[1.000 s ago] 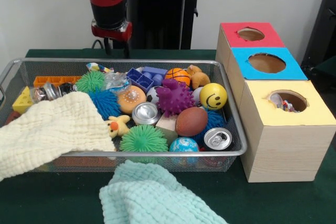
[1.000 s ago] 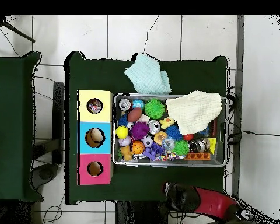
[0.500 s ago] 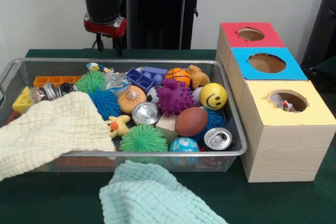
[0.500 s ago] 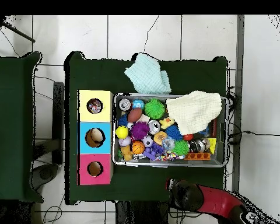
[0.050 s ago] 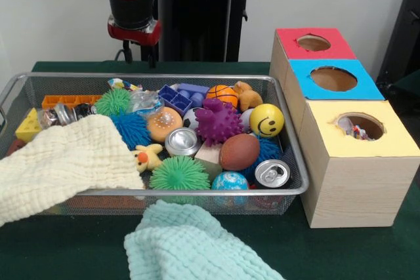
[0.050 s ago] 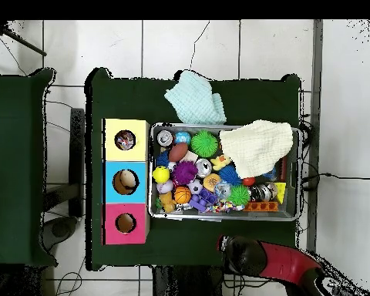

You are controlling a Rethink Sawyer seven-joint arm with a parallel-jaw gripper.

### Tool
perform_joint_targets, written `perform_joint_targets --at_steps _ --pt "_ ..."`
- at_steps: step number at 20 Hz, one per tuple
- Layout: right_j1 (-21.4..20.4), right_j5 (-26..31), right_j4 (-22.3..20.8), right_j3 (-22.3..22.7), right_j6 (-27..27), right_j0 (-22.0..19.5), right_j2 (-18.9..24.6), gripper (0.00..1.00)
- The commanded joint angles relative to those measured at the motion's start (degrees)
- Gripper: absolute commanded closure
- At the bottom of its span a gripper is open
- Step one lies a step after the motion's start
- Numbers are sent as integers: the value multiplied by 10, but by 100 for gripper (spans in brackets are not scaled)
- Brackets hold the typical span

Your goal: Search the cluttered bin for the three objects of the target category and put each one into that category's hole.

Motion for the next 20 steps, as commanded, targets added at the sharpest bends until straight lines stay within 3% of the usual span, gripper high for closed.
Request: perform_joint_targets --at_steps 1,15,20 --pt "36 56 22 -97 1 0 61 0" --pt "36 129 25 -163 -25 9 77 0" --pt "24 155 29 -164 -17 14 83 0"
